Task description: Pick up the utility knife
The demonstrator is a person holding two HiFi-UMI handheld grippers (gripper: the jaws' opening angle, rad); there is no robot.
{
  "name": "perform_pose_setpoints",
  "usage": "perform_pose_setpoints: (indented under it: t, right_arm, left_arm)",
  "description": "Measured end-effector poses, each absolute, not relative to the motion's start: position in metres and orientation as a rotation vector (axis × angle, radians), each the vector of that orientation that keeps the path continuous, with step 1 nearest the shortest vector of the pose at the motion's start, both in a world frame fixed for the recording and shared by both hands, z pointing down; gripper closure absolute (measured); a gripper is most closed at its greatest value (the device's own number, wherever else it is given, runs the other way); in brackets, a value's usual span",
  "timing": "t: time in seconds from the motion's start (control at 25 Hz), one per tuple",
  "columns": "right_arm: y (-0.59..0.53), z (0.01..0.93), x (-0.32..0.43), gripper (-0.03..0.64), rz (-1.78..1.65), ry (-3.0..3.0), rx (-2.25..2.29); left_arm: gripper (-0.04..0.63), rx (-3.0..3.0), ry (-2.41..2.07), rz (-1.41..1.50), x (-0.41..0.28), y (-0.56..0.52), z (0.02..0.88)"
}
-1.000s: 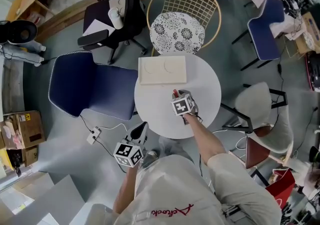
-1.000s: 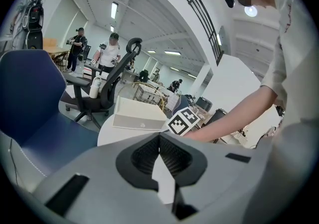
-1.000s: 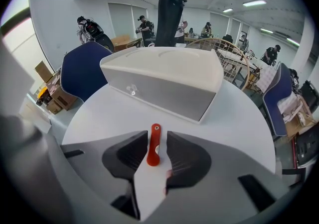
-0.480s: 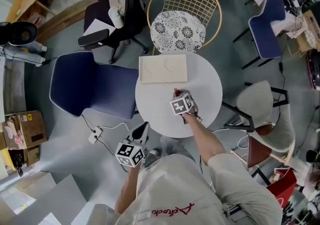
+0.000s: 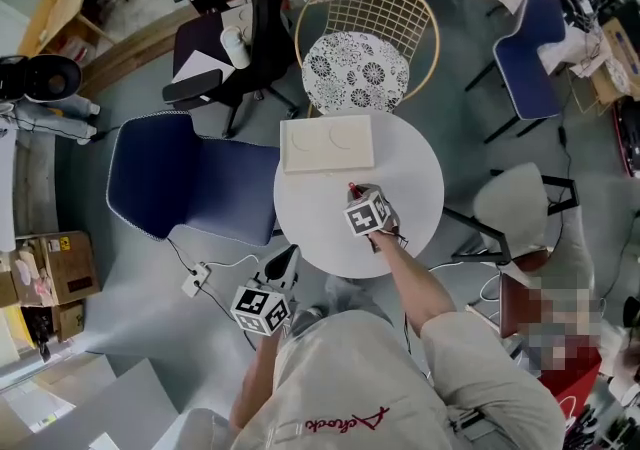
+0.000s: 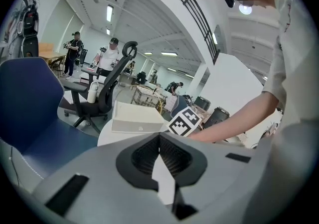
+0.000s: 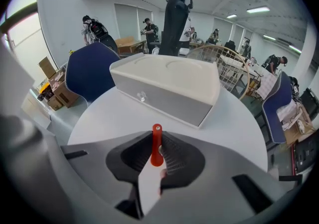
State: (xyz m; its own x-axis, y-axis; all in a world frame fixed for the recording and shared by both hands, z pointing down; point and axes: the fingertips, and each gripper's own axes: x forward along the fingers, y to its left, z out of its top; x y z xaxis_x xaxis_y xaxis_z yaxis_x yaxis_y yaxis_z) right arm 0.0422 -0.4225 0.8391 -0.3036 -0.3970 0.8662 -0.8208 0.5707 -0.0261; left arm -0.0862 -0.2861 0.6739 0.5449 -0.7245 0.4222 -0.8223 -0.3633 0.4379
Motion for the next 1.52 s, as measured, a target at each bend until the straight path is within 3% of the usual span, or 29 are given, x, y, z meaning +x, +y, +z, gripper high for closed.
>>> perform_pose_setpoints:
  t: [0.92, 1.52]
  right_arm:
    - [-0.381, 0.638, 0.062, 0.552, 0.296, -2.272, 1.278]
    - [-0.294, 0.547, 0.061, 0.552, 0.194, -2.478, 1.506]
  left_arm:
    - [0.583, 2.440, -1.191, 0.121, -0.042, -0.324, 0.601]
    - [0.583, 2.547, -1.170, 0.087, -0.046, -0.267, 0.565]
